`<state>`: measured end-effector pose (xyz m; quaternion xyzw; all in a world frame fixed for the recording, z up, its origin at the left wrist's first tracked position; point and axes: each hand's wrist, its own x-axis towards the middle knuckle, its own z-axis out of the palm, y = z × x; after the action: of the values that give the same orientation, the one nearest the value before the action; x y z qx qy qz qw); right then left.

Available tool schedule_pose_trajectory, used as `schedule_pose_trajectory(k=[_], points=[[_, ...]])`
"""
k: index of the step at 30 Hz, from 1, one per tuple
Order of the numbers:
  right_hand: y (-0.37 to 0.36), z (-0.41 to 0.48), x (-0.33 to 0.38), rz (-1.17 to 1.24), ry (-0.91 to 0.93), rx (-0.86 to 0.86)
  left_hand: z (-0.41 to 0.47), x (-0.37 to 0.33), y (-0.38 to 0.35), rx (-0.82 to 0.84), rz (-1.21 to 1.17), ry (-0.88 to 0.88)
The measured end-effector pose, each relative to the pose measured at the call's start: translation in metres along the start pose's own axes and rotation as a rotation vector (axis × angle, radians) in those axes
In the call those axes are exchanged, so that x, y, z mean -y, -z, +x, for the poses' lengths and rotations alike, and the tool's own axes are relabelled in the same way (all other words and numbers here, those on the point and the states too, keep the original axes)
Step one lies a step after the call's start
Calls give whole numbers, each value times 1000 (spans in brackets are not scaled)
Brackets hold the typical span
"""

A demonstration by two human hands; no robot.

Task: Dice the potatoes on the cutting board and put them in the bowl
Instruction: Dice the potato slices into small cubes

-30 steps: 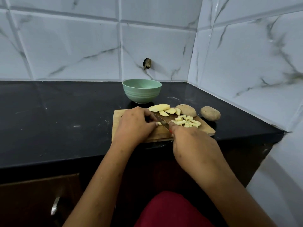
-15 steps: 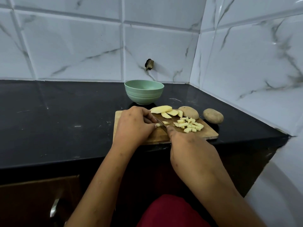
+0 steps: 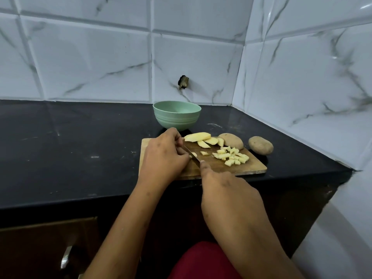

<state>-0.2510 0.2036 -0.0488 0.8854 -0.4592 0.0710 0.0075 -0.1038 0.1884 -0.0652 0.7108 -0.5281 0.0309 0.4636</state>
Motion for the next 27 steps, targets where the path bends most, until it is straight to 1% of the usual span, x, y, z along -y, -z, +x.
schedule_pose_trajectory(k=[4, 7, 10, 14, 17, 19, 22, 24, 25, 27], points=[[0, 11, -1, 50, 27, -91, 0, 1, -2, -15, 17, -9], [-3, 12, -12, 108, -8, -147, -2, 0, 0, -5, 32, -8], [-10, 1, -26, 191, -69, -211, -2, -2, 2, 40, 3, 24], [-5, -3, -49, 385, -111, -202, 5, -9, -8, 75, 30, 45], [0, 1, -62, 563, -126, -152, 12, -18, -20, 117, 112, 11], [4, 2, -71, 654, -183, -166, 18, -24, -26, 154, 91, -5], [10, 0, -78, 703, -227, -186, 27, -30, -27, 251, -26, 9], [11, -1, -76, 708, -201, -184, 35, -29, -25, 318, -87, 30], [11, -1, -74, 697, -174, -184, 39, -28, -22, 335, -84, 28], [8, -1, -69, 672, -123, -195, 48, -25, -16, 301, 20, -42]])
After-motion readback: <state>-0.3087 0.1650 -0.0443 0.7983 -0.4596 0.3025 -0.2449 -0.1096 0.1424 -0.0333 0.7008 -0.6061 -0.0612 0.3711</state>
